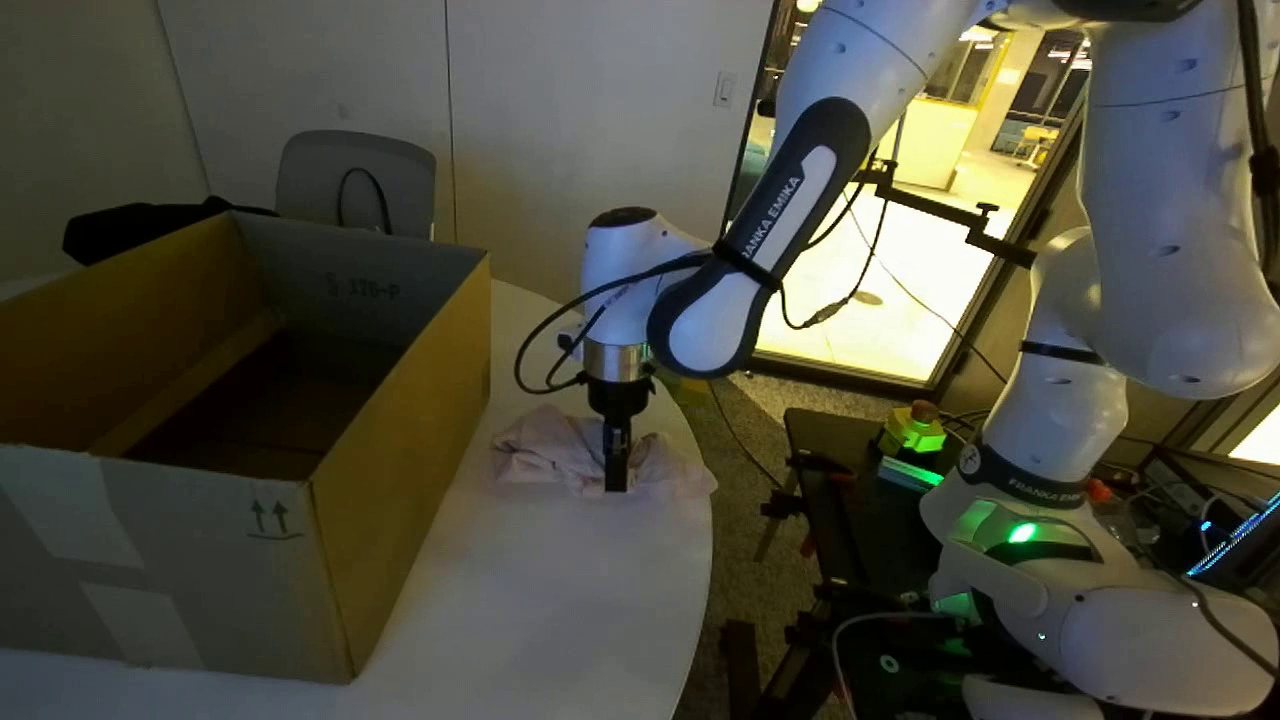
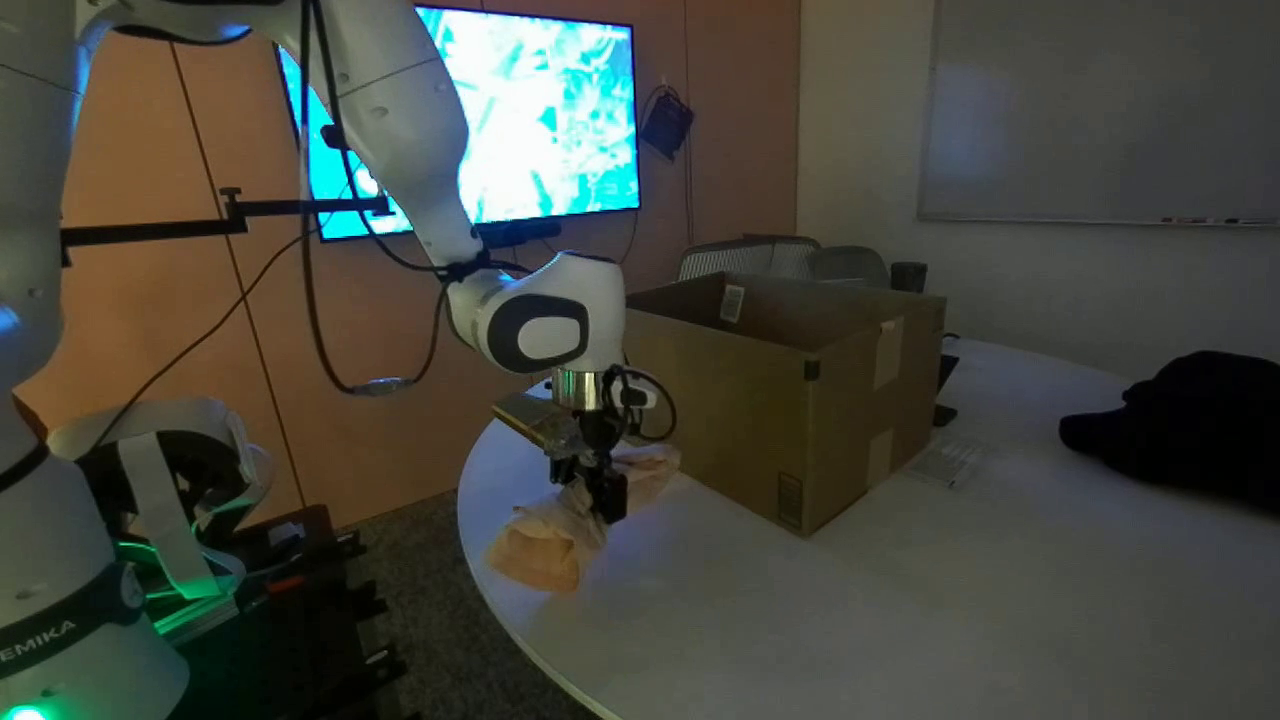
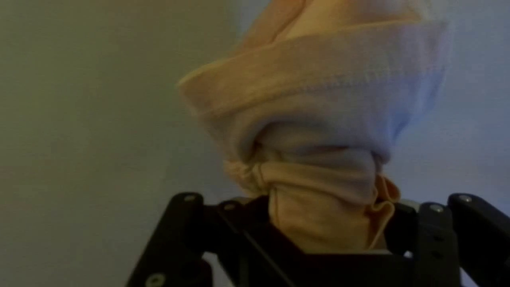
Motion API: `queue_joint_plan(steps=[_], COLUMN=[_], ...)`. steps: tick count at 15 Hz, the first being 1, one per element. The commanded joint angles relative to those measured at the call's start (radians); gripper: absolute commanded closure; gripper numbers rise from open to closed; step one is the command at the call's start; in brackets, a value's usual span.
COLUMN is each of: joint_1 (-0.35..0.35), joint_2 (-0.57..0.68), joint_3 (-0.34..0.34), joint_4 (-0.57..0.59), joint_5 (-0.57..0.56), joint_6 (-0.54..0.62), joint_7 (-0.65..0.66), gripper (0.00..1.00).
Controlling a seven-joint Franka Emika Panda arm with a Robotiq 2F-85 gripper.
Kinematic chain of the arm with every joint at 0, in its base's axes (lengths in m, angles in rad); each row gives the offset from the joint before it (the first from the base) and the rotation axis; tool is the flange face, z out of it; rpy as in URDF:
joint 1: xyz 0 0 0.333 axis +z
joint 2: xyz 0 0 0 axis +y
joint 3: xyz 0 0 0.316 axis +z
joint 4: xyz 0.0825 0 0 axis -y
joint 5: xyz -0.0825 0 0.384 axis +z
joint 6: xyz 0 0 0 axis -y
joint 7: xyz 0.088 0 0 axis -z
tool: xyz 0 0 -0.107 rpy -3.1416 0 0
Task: Put the black marker on the peach towel, fold the towel then put it in the box
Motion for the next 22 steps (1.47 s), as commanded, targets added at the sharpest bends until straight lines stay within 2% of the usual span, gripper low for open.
queue_joint_plan(steps=[1,3,6,11,16,22], joint_1=[-0.027,-0.032,-0.008,0.048,0.095,0.129], joint_2=[-0.237,-0.34,-0.48,-0.575,-0.478,-0.252], joint_3=[0.018,0.018,-0.005,-0.024,0.0,0.027], joint_4=[-0.145,-0.18,-0.177,-0.013,0.251,0.567], joint_5=[0.058,0.093,0.14,0.152,0.124,0.1], joint_6=[-0.032,-0.061,-0.173,-0.399,-0.553,-0.661], joint_7=[-0.056,-0.1,-0.146,-0.133,-0.067,0.002], gripper=[0.95,0.95,0.95,0.94,0.94,0.94])
